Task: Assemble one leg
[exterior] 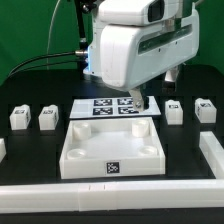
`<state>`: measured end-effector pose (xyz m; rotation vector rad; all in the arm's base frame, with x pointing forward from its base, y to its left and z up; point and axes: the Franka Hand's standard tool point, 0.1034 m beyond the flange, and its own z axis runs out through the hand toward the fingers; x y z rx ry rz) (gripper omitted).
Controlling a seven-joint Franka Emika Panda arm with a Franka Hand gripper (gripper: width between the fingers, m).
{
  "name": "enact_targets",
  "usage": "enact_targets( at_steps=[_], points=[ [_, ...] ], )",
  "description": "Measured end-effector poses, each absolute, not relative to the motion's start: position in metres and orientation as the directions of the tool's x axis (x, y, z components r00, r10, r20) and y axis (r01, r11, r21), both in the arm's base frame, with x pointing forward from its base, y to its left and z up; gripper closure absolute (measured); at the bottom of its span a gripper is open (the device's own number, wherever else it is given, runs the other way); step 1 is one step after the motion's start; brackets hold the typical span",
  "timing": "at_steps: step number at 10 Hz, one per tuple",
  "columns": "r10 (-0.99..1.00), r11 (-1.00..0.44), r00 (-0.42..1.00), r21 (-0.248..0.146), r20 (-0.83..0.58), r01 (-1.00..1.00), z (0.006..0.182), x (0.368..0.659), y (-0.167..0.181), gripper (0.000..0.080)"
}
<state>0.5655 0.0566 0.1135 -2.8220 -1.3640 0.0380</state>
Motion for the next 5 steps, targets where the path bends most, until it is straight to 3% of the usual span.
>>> enact_targets(
  at_steps=[2,5],
  points=[
    [0.784,-0.621,0.621,-0.017,-0.019,0.783,0.113,0.565,0.057,0.015],
    [0.917,-0.398,0.398,-0.005,-0.005,0.917,0.102,0.527,0.035,0.015]
  ],
)
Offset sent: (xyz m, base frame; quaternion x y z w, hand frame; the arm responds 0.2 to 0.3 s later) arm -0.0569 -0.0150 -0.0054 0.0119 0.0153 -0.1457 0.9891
